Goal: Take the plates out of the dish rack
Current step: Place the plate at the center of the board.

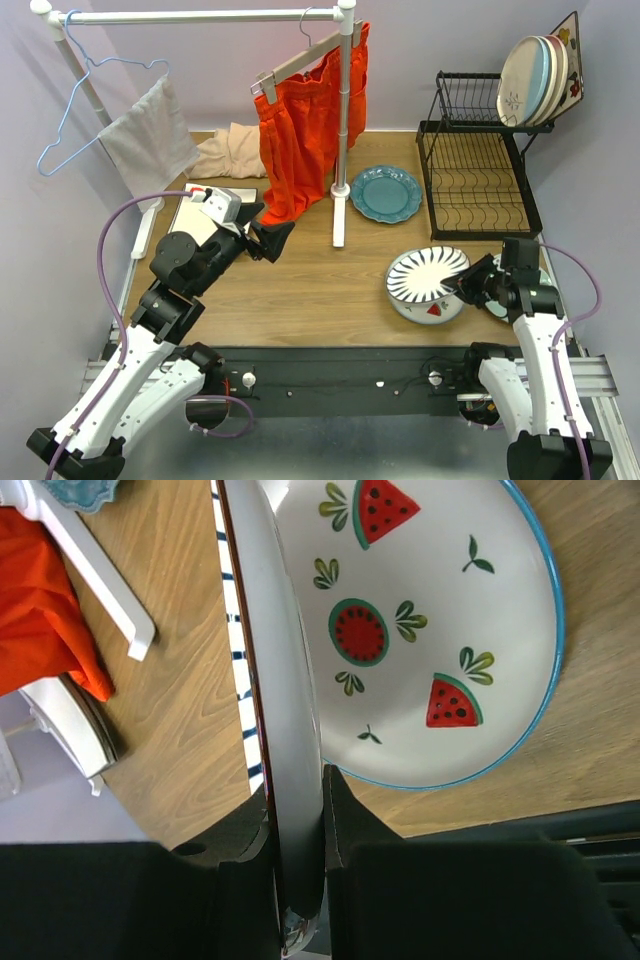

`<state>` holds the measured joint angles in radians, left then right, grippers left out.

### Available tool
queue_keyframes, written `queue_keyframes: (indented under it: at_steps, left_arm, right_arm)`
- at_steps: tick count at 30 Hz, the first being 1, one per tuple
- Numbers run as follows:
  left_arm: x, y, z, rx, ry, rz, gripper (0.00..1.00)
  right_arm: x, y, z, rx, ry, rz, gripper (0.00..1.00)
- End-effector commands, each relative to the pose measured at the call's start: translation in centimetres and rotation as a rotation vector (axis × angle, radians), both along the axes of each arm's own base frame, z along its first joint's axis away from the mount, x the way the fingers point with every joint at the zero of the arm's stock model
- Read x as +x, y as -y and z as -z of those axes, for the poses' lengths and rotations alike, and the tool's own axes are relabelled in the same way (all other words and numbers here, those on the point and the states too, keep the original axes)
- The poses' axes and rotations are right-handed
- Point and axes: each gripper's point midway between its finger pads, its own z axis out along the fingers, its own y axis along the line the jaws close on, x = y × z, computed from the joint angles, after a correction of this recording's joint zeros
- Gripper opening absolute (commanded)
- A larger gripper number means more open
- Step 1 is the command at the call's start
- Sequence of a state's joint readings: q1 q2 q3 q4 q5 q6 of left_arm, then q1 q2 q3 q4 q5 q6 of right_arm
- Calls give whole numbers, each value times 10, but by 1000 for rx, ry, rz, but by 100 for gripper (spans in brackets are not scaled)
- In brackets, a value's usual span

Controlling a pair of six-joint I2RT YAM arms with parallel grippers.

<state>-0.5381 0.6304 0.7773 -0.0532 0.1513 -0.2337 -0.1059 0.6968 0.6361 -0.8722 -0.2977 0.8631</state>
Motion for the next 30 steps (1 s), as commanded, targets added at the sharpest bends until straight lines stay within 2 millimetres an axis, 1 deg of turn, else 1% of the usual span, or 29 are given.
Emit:
queue_keyframes:
  at_steps: [1,9,12,13,16,22,24,28,30]
  left_arm:
    - [-2,0,-2,-9,10,7,88]
    - [-1,0,-2,-10,7,5,88]
    - [-2,0,-3,-10,11,6,88]
    - [-1,0,-1,-9,6,6,88]
    - [-1,1,-1,-8,5,6,88]
    - [0,1,-1,-7,2,8,88]
    - [-1,1,-1,-7,3,9,88]
    - [0,2,0,-5,0,12,88]
    - [0,2,0,-6,1,12,88]
  right_arm:
    - [7,-1,-2,8,48,1,1]
    - [5,2,12,1,12,19,2]
    - [3,2,19,8,-18,31,17]
    - [2,2,22,8,-29,33,27]
    - [-2,5,31,1,-74,61,36]
    - [-9,14,46,-36,-171,105,45]
    - [-10,18,47,-54,-189,117,47]
    - [-11,25,48,-91,-225,142,55]
    - [-12,29,50,-105,-246,153,56]
